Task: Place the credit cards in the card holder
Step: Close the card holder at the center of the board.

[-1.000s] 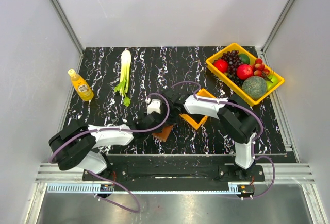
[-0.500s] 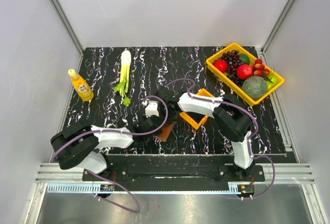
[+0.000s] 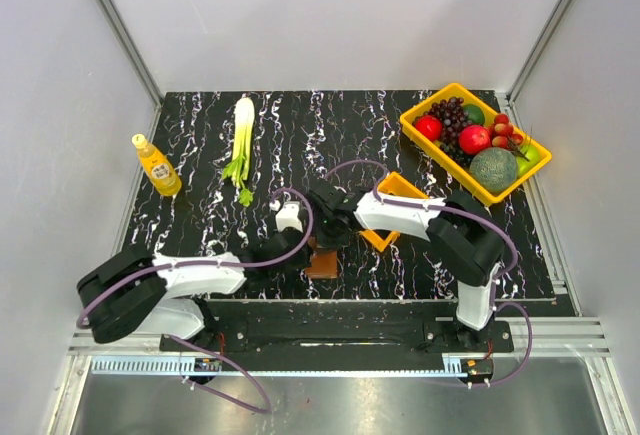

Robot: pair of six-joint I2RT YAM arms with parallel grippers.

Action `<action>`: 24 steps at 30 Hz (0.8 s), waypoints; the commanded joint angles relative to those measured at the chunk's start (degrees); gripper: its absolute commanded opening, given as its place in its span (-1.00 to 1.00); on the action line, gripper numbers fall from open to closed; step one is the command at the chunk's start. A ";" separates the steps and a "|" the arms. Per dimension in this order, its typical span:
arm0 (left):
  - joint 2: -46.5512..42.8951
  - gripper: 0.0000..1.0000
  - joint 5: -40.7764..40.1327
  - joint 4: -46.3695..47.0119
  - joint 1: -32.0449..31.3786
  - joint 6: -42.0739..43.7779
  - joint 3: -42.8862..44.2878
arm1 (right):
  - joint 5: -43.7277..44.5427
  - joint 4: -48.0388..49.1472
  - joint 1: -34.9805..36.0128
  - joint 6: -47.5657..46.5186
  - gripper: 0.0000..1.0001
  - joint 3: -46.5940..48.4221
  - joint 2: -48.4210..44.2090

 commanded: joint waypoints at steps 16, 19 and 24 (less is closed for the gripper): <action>-13.56 -0.67 8.75 -26.49 4.10 1.84 4.09 | 5.25 10.29 -3.23 -4.62 -0.11 -16.36 -13.64; -12.41 -0.60 9.01 -26.85 4.28 2.19 5.06 | 5.07 11.44 -3.23 -4.71 -0.10 -17.24 -16.10; -10.92 -0.57 9.80 -25.80 4.28 2.98 6.38 | 4.11 12.41 -3.23 -4.01 -0.13 -17.77 -16.55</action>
